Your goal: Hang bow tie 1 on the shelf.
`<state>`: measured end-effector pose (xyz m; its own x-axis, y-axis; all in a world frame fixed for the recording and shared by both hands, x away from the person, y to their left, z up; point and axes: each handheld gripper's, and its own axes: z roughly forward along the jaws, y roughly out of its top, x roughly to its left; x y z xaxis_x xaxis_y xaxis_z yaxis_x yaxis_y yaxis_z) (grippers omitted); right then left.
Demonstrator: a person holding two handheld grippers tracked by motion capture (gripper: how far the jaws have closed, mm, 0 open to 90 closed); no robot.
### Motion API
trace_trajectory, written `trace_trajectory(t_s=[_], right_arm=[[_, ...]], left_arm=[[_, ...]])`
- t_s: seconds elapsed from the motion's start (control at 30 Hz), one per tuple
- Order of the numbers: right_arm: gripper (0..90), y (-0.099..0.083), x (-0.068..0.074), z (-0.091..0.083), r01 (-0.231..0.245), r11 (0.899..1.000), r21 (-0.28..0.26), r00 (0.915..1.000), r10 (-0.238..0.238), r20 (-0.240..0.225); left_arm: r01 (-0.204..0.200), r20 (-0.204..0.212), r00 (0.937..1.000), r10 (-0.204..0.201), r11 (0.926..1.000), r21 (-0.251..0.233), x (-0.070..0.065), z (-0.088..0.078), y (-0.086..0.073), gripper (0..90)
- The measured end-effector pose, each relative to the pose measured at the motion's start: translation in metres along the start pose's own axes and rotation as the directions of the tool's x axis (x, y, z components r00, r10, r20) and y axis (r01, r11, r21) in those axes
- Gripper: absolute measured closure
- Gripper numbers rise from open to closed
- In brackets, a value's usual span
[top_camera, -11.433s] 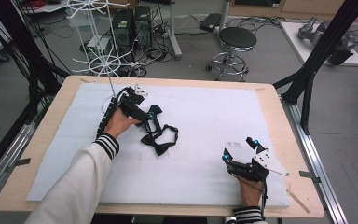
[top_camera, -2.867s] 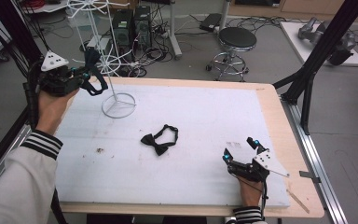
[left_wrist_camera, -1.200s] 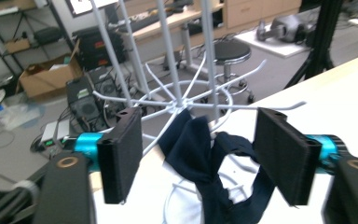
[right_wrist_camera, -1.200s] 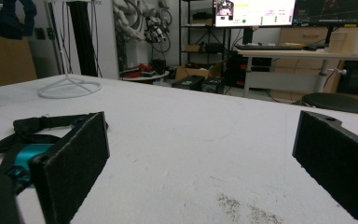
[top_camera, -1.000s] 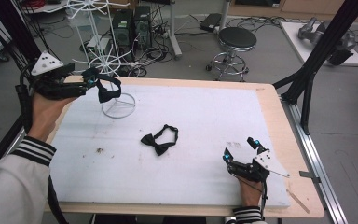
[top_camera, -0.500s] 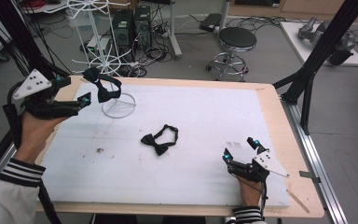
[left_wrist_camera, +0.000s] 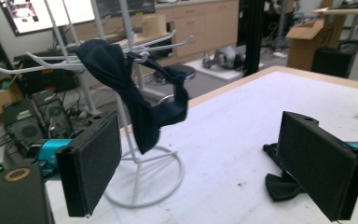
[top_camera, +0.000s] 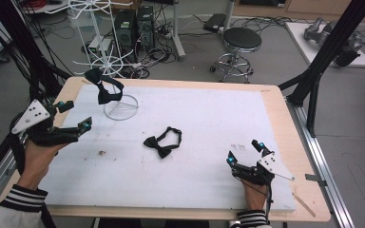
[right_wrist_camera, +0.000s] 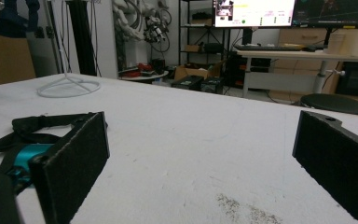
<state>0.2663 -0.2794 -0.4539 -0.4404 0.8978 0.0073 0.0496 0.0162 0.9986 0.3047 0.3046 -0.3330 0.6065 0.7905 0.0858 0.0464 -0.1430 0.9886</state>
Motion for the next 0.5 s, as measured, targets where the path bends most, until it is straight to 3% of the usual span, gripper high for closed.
trace_trajectory(t_s=[0.2, 0.5], right_arm=[[2.9, 0.000, 0.000, 0.000, -0.003, 1.000, -0.001, 1.0000, 0.003, -0.001], [2.9, 0.000, 0.000, 0.000, -0.002, 1.000, -0.002, 1.0000, 0.002, -0.002]], left_arm=[[0.014, 0.020, 0.9997, -0.014, 0.9999, -0.006, -0.007, 0.000, -0.016, 14.5], [0.013, 0.019, 0.9997, -0.014, 0.9995, 0.030, -0.009, 0.005, -0.030, 14.6]])
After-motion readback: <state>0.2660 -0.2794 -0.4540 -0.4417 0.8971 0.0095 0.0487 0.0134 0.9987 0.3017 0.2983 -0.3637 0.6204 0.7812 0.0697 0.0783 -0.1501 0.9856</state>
